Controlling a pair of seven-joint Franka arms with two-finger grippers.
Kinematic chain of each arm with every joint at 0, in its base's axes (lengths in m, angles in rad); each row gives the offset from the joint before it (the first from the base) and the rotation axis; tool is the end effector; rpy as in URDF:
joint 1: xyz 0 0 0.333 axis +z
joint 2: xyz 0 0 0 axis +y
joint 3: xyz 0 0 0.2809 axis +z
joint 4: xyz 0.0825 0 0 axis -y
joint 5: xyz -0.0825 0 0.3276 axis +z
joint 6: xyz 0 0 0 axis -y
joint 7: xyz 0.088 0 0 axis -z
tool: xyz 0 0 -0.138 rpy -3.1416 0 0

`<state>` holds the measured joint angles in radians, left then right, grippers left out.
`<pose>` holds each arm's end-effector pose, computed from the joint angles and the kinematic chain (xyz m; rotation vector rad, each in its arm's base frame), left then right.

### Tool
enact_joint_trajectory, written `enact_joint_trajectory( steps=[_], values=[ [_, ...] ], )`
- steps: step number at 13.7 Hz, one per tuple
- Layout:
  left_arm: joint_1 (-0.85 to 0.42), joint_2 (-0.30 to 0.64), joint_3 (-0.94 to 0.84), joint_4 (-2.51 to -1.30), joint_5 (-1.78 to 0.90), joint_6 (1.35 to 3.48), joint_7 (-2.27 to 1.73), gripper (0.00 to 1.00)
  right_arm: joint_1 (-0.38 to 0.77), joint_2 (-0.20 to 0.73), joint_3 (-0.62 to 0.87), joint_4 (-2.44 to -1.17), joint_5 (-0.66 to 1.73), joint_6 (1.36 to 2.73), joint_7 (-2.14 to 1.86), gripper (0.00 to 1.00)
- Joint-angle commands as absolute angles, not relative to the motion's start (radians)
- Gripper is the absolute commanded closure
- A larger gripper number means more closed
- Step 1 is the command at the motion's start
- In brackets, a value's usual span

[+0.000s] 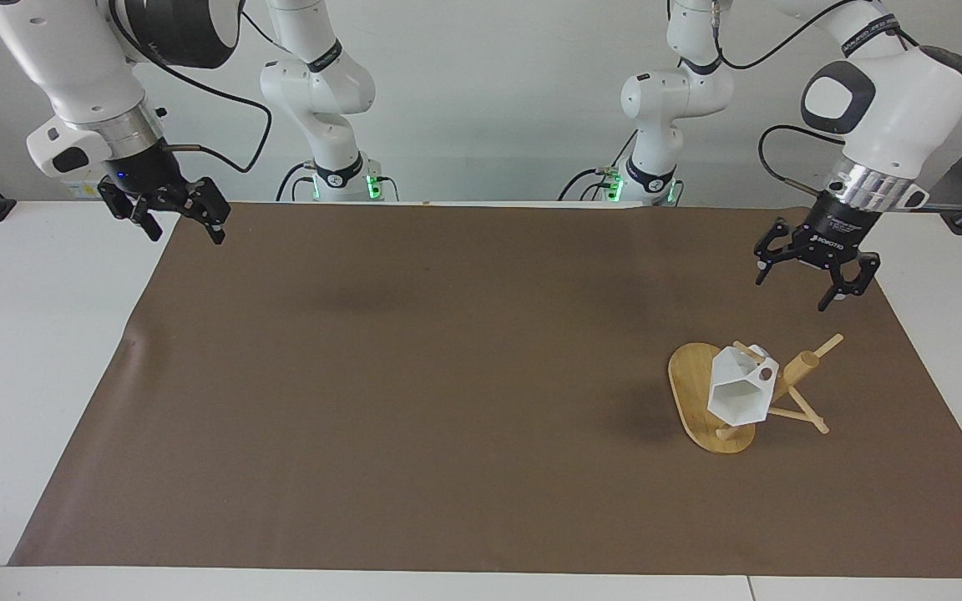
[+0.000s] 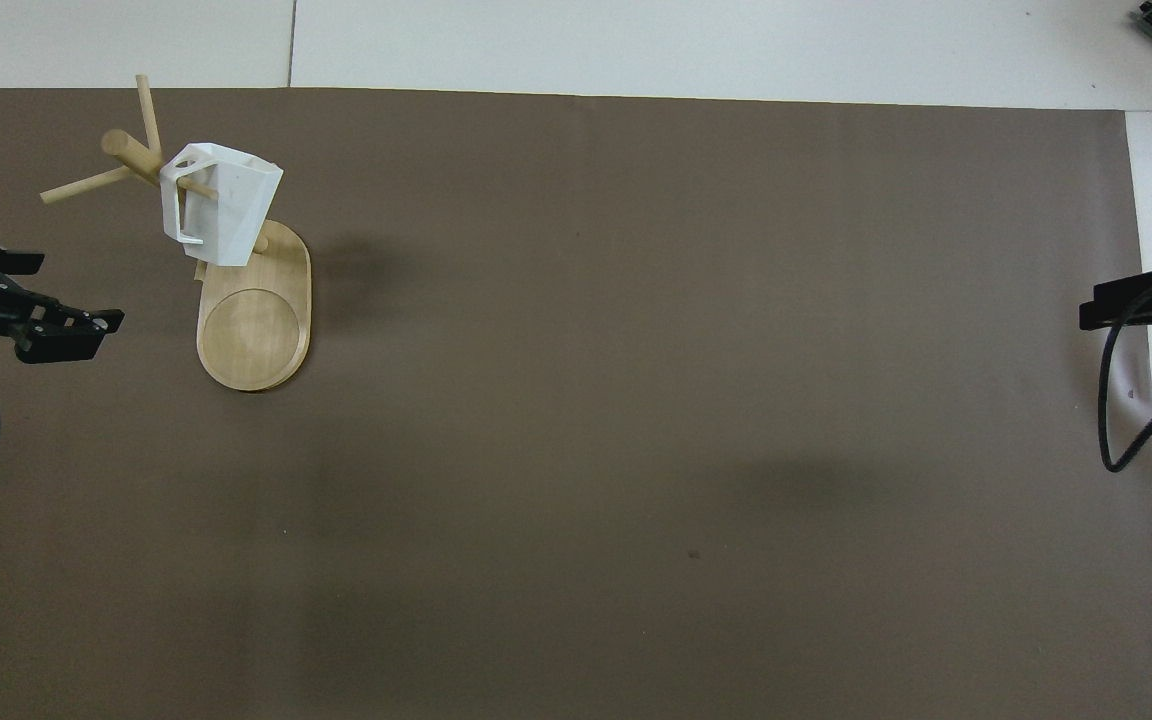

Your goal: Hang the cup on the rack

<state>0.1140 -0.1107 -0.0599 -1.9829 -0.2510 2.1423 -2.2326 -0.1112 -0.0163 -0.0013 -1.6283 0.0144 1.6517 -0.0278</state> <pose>0.5108 0.0097 0.4951 1.0225 2.6057 -0.1015 0.4991 -0.0545 0.5498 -3.1265 0.1339 -0.0636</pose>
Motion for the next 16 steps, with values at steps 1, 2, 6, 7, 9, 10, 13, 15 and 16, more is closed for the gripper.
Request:
enact_joint_trajectory(
  steps=[1, 2, 6, 7, 9, 10, 13, 15, 16],
  values=[
    [0.123, -0.110, -0.067, -1.947, -0.230, 2.086, -1.975, 0.00, -0.115, -0.023, 0.000, -1.626, 0.026, 1.635, -0.011, 0.00],
    [0.121, -0.110, -0.069, -1.936, -0.226, 2.068, -1.839, 0.00, -0.115, -0.023, 0.000, -1.626, 0.026, 1.637, -0.011, 0.00],
    [0.120, -0.110, -0.071, -1.904, -0.224, 2.004, -1.331, 0.00, -0.115, -0.023, 0.000, -1.626, 0.026, 1.637, -0.011, 0.00],
    [0.121, -0.110, -0.071, -1.884, -0.219, 1.968, -1.231, 0.00, -0.115, -0.023, 0.000, -1.626, 0.026, 1.637, -0.011, 0.00],
    [0.107, -0.107, -0.069, -1.853, -0.186, 1.909, -0.989, 0.00, -0.115, -0.023, 0.002, -1.626, 0.026, 1.637, -0.011, 0.00],
    [0.106, -0.109, -0.069, -1.838, -0.173, 1.881, -0.898, 0.00, -0.115, -0.023, 0.002, -1.626, 0.026, 1.635, -0.012, 0.00],
    [0.092, -0.110, -0.069, -1.786, -0.161, 1.801, -0.622, 0.00, -0.115, -0.025, 0.002, -1.626, 0.026, 1.634, -0.012, 0.00],
    [0.078, -0.132, -0.071, -1.786, -0.105, 1.766, -0.418, 0.00, -0.114, -0.023, 0.002, -1.626, 0.026, 1.634, -0.012, 0.00],
    [0.051, -0.138, -0.063, -1.786, -0.088, 1.755, -0.326, 0.00, -0.114, -0.025, 0.002, -1.626, 0.026, 1.634, -0.012, 0.00]
  ],
)
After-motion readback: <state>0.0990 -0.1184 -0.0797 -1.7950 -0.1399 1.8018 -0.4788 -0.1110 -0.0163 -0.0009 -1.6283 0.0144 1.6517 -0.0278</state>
